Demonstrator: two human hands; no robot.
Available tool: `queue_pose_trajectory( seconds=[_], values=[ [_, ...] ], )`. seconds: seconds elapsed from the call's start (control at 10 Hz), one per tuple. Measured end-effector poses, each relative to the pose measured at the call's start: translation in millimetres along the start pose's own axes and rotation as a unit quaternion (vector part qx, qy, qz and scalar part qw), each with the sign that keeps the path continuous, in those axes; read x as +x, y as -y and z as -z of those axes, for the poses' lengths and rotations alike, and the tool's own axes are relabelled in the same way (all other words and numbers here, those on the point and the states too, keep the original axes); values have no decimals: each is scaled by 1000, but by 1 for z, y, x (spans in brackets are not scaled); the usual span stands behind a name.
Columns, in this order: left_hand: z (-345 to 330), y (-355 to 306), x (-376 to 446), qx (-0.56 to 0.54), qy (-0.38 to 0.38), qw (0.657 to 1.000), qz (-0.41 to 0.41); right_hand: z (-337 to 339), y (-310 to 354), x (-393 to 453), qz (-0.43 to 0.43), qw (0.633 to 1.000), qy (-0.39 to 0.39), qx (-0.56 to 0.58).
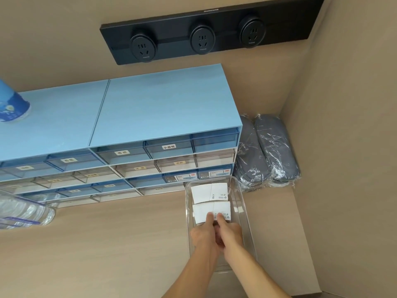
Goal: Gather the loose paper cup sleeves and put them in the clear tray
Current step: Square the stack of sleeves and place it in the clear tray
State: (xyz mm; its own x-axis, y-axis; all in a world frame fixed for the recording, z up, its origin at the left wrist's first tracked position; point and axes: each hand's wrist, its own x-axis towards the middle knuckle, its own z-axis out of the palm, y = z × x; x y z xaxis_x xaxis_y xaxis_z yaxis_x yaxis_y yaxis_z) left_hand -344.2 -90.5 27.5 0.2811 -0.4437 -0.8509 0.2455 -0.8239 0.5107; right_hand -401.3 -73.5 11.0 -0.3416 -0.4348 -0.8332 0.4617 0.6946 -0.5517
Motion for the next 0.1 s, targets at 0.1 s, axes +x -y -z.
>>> queue_pose_trajectory(
  seconds=[0.1],
  values=[
    [0,2,-5,-37,24,999,-4,6,4,-8,18,1000,21,-7]
  ],
)
